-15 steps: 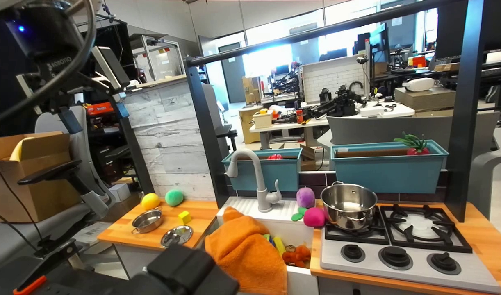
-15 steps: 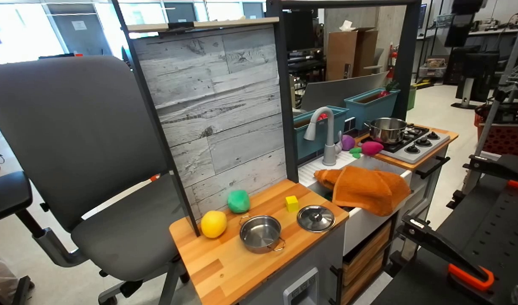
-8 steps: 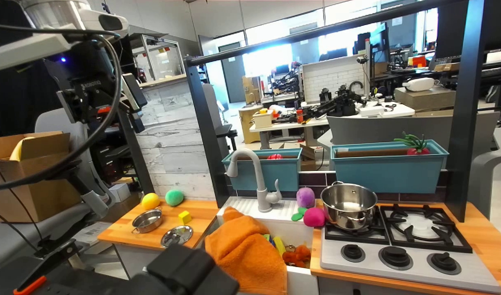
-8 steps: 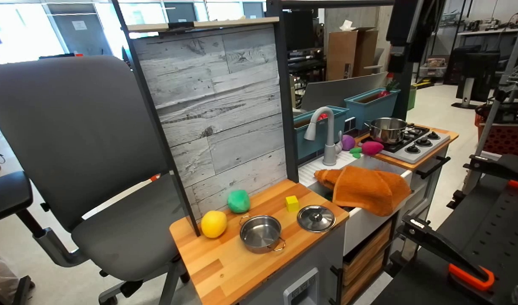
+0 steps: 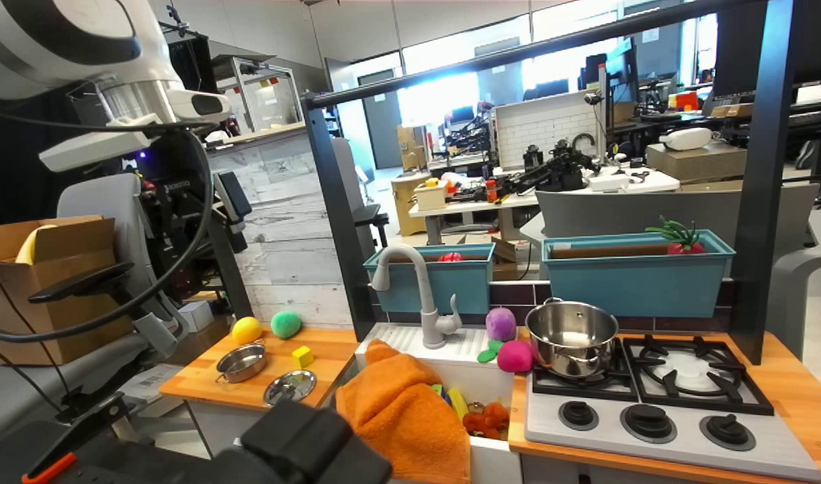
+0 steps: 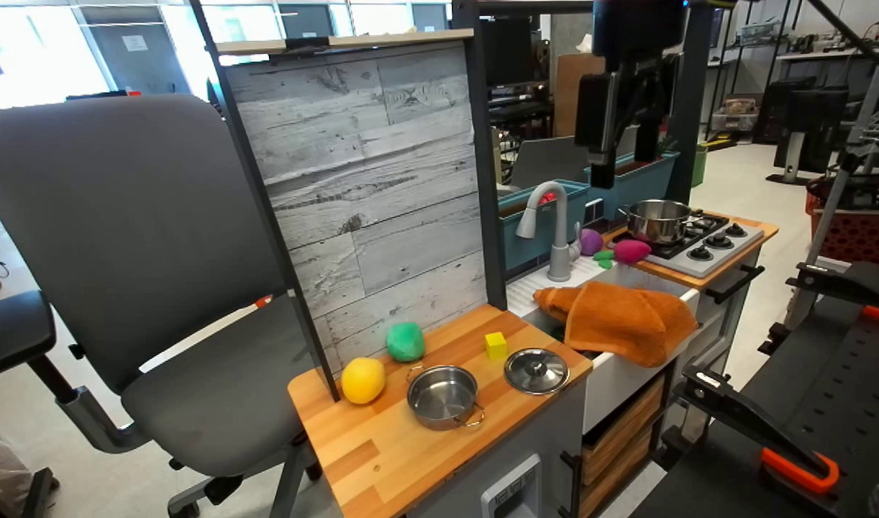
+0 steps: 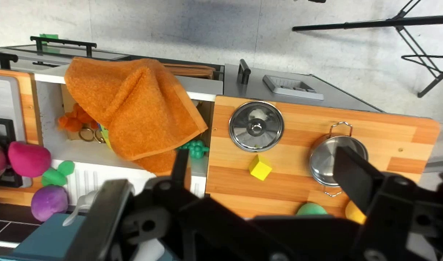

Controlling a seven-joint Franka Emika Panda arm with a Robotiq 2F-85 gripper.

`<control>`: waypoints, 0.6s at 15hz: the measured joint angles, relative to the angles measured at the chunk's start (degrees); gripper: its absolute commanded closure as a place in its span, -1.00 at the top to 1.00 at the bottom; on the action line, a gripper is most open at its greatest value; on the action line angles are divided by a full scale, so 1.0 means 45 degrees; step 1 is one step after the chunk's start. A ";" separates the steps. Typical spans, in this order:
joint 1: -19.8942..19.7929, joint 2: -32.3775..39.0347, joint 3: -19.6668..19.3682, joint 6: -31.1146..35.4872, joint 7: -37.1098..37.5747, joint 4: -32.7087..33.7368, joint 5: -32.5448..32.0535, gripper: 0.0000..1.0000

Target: Pick the yellow block and put it in the pot

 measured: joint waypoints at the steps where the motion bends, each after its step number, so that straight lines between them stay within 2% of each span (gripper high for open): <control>1: 0.0117 0.0356 0.0047 0.0067 0.0456 0.0192 -0.0273 1.00; 5: 0.0376 0.1550 0.0037 0.0133 0.1632 0.1055 -0.0881 1.00; 9: 0.0376 0.2516 -0.0260 0.0199 0.1901 0.1917 -0.0999 1.00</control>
